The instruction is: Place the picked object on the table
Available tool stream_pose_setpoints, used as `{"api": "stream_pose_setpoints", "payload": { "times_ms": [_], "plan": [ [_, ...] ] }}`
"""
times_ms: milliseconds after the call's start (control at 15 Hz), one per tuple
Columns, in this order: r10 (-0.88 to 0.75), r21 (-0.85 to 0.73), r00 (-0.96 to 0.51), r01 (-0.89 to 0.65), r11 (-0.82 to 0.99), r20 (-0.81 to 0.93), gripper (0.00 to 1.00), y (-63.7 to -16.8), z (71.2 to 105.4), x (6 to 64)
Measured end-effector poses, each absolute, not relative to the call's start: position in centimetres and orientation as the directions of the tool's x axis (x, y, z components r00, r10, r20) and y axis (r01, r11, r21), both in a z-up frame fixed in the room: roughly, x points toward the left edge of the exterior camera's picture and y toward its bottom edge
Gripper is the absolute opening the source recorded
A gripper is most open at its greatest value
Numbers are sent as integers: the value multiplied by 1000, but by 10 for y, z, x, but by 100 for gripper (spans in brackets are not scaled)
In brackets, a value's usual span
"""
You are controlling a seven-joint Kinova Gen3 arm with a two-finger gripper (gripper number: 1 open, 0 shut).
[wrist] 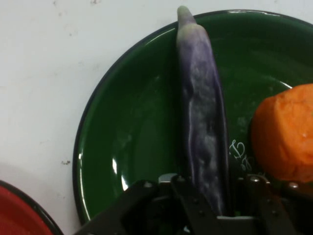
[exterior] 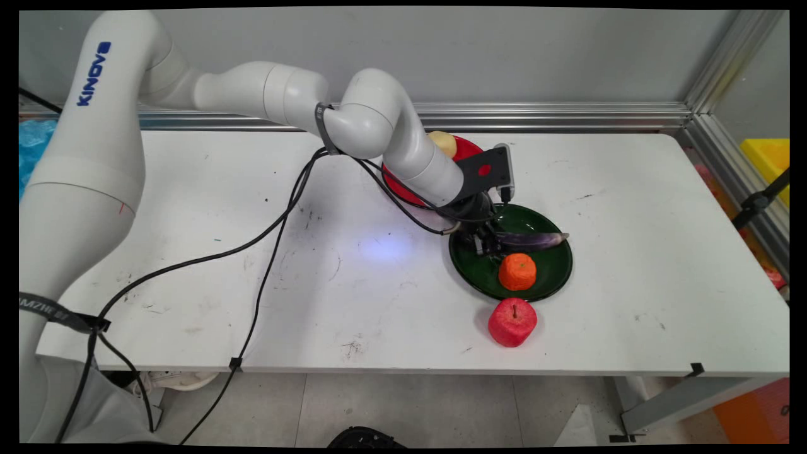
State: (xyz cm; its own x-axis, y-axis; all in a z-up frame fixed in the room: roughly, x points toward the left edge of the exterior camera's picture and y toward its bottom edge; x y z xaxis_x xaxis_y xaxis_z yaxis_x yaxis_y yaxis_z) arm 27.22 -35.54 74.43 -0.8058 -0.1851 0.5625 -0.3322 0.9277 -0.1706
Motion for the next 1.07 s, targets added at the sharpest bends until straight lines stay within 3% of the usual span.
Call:
{"api": "stream_pose_setpoints", "payload": {
  "times_ms": [400,1067],
  "plan": [
    [-192,-161,-789,-345,925,584,0,-361,761,273],
    [-311,-92,-733,-452,887,605,0,-357,825,310]
  ]
}}
